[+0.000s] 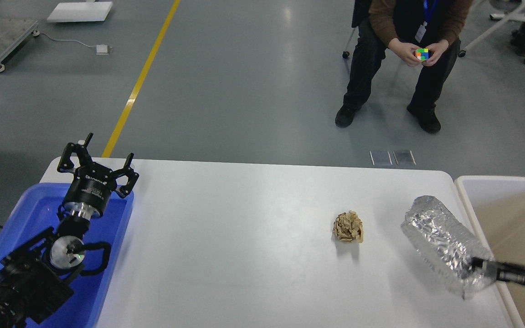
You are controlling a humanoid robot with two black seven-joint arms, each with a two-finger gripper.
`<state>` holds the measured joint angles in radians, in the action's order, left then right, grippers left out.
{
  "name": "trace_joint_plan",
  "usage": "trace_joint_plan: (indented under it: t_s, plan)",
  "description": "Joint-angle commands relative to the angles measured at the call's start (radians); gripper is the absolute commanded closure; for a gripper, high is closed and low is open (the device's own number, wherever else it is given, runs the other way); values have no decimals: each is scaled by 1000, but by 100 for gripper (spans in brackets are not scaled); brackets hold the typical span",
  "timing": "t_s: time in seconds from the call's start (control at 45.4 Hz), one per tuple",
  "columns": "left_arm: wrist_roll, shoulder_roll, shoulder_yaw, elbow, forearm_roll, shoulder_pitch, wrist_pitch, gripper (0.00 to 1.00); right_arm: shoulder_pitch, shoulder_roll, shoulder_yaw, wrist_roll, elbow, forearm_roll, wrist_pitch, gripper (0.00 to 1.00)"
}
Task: Tidy desktop
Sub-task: 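Lift the silver foil with the right gripper toward the white bin, then lower the foil into the white bin and open the right gripper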
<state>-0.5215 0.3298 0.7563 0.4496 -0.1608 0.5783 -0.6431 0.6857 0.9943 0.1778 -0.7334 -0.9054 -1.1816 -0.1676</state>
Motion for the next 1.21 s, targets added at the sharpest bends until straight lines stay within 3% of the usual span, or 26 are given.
trace_joint_plan:
  t_s: [0.0,0.132,0.264,0.418,0.55,0.814,0.946,1.012,1.188]
  plan:
    - [0,0,0,0,0,0,0,0,164,251,-3,-1,-248,8,131,100]
    - [0,0,0,0,0,-2,-1,0,273,346,-8,3,-306,8,243,100]
    - [0,0,0,0,0,-2,0,0,344,369,-9,5,-296,8,327,100]
    - [0,0,0,0,0,-2,-1,0,344,371,-5,32,-248,7,330,100]
    - [0,0,0,0,1,-2,0,0,333,345,9,83,-81,5,321,100]
    - [0,0,0,0,0,-2,0,0,178,-38,23,91,577,100,318,100]
    - [0,0,0,0,0,-2,0,0,81,-183,32,97,804,244,327,100]
    - [0,0,0,0,0,-2,0,0,63,-250,25,121,862,286,327,100]
    - [0,0,0,0,0,-2,0,0,29,-345,5,301,866,560,318,100]
